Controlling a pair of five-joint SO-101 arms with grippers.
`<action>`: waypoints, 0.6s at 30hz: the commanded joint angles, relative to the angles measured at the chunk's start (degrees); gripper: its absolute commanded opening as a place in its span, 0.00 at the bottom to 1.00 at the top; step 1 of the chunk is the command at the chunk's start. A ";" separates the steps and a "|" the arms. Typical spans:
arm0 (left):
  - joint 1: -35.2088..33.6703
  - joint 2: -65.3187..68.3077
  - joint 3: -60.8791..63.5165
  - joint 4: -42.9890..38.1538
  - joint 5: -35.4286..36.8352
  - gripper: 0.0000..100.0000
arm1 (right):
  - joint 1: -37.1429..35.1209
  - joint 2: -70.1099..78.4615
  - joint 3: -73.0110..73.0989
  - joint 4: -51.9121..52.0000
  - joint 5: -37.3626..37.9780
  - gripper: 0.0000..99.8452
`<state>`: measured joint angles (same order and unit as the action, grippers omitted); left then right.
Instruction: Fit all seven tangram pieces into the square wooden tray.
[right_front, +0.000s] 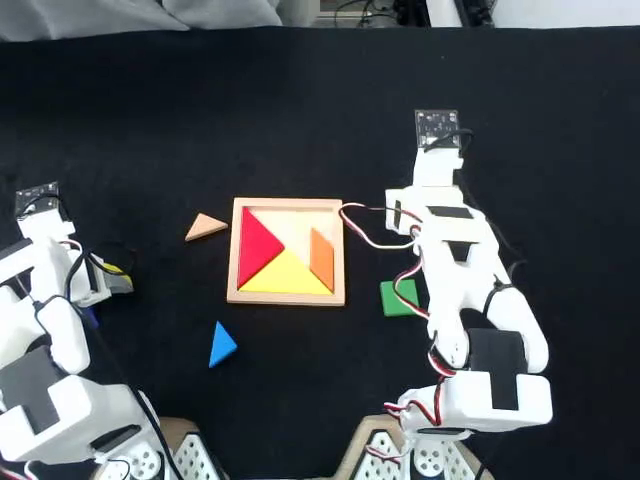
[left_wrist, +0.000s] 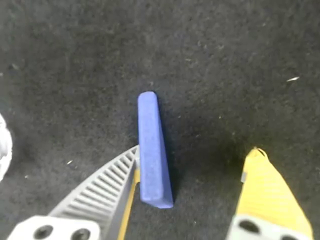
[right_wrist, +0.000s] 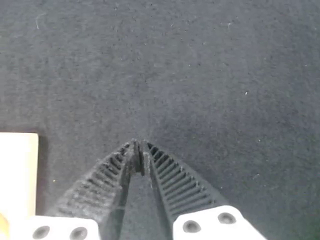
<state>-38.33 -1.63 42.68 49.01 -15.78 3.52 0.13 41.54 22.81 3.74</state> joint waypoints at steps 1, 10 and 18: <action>-0.92 -1.49 -5.41 4.92 0.00 0.31 | -0.88 -0.13 -2.77 -1.14 0.62 0.01; -2.07 -12.57 -0.04 6.77 -0.26 0.21 | -0.79 -0.13 -2.77 -1.14 0.62 0.01; 2.51 -13.27 7.16 0.88 1.76 0.20 | -0.70 -0.13 -2.68 -1.05 0.62 0.01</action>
<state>-37.27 -12.18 49.36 50.59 -15.78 3.52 0.13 41.54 22.81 3.74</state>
